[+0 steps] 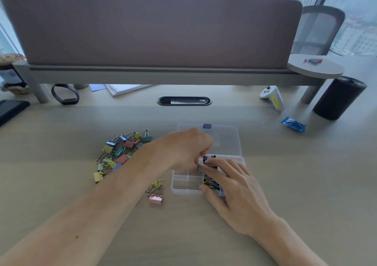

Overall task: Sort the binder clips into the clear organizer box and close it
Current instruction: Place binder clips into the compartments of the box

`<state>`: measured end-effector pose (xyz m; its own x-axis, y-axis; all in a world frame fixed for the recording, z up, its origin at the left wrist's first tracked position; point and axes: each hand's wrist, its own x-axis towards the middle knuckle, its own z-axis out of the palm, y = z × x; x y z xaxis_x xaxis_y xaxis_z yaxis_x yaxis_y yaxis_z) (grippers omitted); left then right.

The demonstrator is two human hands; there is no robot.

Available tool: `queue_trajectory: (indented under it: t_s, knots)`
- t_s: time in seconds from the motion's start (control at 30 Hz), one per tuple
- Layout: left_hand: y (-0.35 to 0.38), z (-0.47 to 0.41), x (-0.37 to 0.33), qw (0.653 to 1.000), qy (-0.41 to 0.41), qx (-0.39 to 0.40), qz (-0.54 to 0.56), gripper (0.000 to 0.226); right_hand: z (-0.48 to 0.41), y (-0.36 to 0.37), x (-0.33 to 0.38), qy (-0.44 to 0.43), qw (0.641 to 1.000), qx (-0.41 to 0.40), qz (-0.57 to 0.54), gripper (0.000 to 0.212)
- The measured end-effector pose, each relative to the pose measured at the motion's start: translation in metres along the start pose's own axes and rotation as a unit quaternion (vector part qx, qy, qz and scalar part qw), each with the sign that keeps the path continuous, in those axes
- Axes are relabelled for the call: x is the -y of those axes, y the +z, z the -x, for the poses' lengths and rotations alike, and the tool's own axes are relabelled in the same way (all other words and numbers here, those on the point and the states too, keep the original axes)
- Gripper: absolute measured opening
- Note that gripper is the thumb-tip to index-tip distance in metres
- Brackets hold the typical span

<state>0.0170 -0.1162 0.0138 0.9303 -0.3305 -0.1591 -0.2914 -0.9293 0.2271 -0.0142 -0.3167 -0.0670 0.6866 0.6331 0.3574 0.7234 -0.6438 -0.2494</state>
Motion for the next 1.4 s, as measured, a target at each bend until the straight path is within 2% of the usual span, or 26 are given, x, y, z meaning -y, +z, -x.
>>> queue_trajectory:
  t_s: [0.43, 0.5, 0.57, 0.67, 0.77, 0.8, 0.87, 0.93, 1.07, 1.23, 1.4]
  knots:
    - [0.003, 0.007, 0.004, 0.997, 0.063, -0.036, -0.039, 0.019, 0.000, 0.000, -0.001, -0.014, 1.000, -0.021, -0.014, 0.042]
    - [0.004, 0.010, 0.006, 0.996, 0.072, -0.039, -0.022, 0.019, 0.000, 0.000, -0.001, -0.014, 1.000, -0.025, -0.013, 0.040]
    - [0.003, 0.017, 0.014, 0.996, 0.057, -0.043, 0.052, 0.022, 0.000, 0.000, -0.001, -0.016, 0.999, -0.027, -0.007, 0.039]
    - [-0.008, 0.029, 0.041, 0.980, 0.006, -0.131, 0.152, 0.019, 0.000, 0.001, -0.001, -0.016, 1.000, -0.027, -0.003, 0.038]
    - [-0.020, 0.036, 0.085, 0.951, -0.118, -0.257, 0.124, 0.010, 0.000, 0.002, -0.001, -0.017, 1.000, -0.025, -0.005, 0.039]
    - [-0.021, 0.037, 0.100, 0.948, -0.167, -0.257, 0.090, 0.008, 0.000, 0.002, -0.001, -0.016, 1.000, -0.025, -0.006, 0.039]
    - [-0.016, 0.037, 0.122, 0.950, -0.245, -0.192, 0.023, 0.008, 0.000, 0.002, -0.001, -0.016, 1.000, -0.026, -0.008, 0.039]
    - [-0.008, 0.036, 0.129, 0.951, -0.277, -0.137, 0.002, 0.009, 0.001, 0.002, -0.001, -0.015, 0.999, -0.027, -0.009, 0.040]
    - [-0.002, 0.033, 0.124, 0.950, -0.290, -0.119, 0.006, 0.018, 0.001, 0.001, -0.001, -0.012, 1.000, -0.022, -0.010, 0.040]
    - [-0.006, 0.031, 0.118, 0.945, -0.308, -0.102, 0.033, 0.018, 0.001, 0.001, 0.000, -0.012, 1.000, -0.018, -0.010, 0.040]
    - [-0.011, 0.032, 0.115, 0.943, -0.327, -0.047, 0.043, 0.023, 0.001, 0.001, -0.001, -0.010, 1.000, -0.017, -0.011, 0.040]
